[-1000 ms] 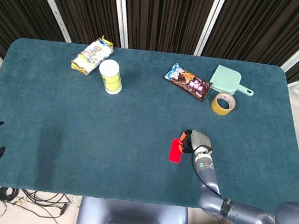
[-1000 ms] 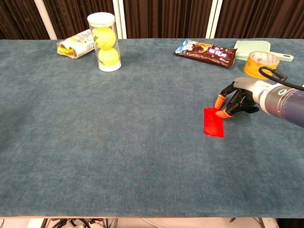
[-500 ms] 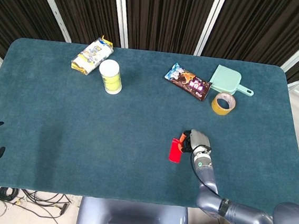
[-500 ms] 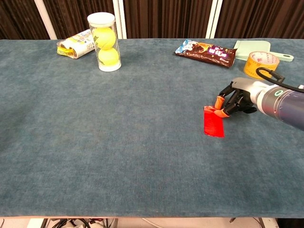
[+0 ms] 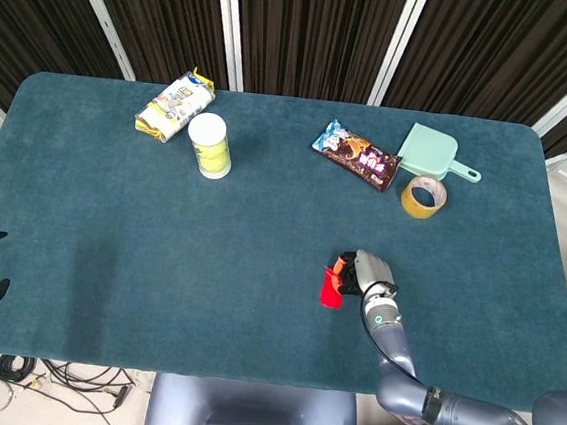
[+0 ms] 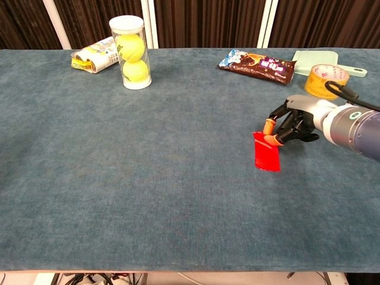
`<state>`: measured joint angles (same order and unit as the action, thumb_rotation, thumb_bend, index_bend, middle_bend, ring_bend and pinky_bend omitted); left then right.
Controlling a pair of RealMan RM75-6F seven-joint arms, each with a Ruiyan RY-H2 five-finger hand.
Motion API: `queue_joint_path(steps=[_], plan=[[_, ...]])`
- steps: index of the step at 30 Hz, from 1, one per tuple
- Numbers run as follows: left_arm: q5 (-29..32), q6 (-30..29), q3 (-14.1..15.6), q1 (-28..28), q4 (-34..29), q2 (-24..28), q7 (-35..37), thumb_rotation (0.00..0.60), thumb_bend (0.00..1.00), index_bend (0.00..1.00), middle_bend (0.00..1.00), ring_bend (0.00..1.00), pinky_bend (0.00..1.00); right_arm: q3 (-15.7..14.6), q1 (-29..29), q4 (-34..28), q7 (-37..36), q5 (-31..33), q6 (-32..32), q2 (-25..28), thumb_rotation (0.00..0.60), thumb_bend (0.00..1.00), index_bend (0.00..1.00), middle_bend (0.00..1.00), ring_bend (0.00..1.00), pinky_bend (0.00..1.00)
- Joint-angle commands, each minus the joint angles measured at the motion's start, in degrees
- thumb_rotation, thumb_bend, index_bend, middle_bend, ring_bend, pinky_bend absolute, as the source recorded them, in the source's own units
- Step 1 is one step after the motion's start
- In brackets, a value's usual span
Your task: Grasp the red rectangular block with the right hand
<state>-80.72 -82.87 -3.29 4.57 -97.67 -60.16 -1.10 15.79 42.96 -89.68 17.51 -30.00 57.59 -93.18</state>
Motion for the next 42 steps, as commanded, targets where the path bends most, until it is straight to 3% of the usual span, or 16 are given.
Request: queue_joint_path(steps=[1,14,20,24,27,34,37,42], plan=[[0.0,-0.1,0.0,0.0,0.0,0.0,0.0,0.6,0.33,0.22,0.11,0.1,0.03,-0.2,-1.2,-5.1,-0.1,-2.2,1.4,2.5,0.6,0.4,0.63,0.91,1.0,0.98],[0.0,-0.1,0.0,0.0,0.0,0.0,-0.2,0.6,0.33,0.23,0.11,0.09,0.03,-0.4,-5.4,-26.3,-1.8,-8.6,5.3,13.5,0.6,0.4,0.63,0.91,1.0,0.98],[0.1,-0.1,0.0,0.0,-0.1,-0.1,-0.3,0.6,0.33,0.23,0.11,0.1,0.04,3.9,-7.4,-35.5,-8.2,-11.3,3.4,21.8,0.6,0.4,0.63,0.91,1.0,0.98],[0.2,0.0,-0.1,0.0,0.0,-0.1,-0.2,0.6,0.33,0.23,0.11,0.09,0.05,8.4,-7.4,-36.5,-15.1,-11.6,-0.4,25.6,0.6,0.4,0.63,0.91,1.0,0.98],[0.5,0.2,-0.2,0.1,0.1,-0.1,-0.1,0.6,0.33,0.23,0.11,0.09,0.05,13.6,-6.4,-35.5,-23.2,-9.6,-6.2,28.4,0.6,0.4,0.63,0.91,1.0,0.98],[1.4,1.0,-0.3,0.4,-0.1,0.0,-0.4,0.6,0.33,0.23,0.11,0.1,0.05,21.1,-4.9,-32.2,-36.9,-9.3,-17.3,31.3,0.6,0.4,0.63,0.91,1.0,0.98],[1.5,0.9,-0.4,0.3,-0.2,0.0,-0.6,0.6,0.33,0.23,0.11,0.09,0.05,23.8,-4.9,-31.6,-41.5,-10.3,-20.2,31.6,0.6,0.4,0.63,0.91,1.0,0.98],[1.5,0.7,-0.4,0.2,-0.2,0.0,-0.7,0.6,0.33,0.23,0.11,0.1,0.05,25.3,-4.1,-30.1,-43.8,-11.1,-20.4,32.0,0.6,0.4,0.63,0.91,1.0,0.98]])
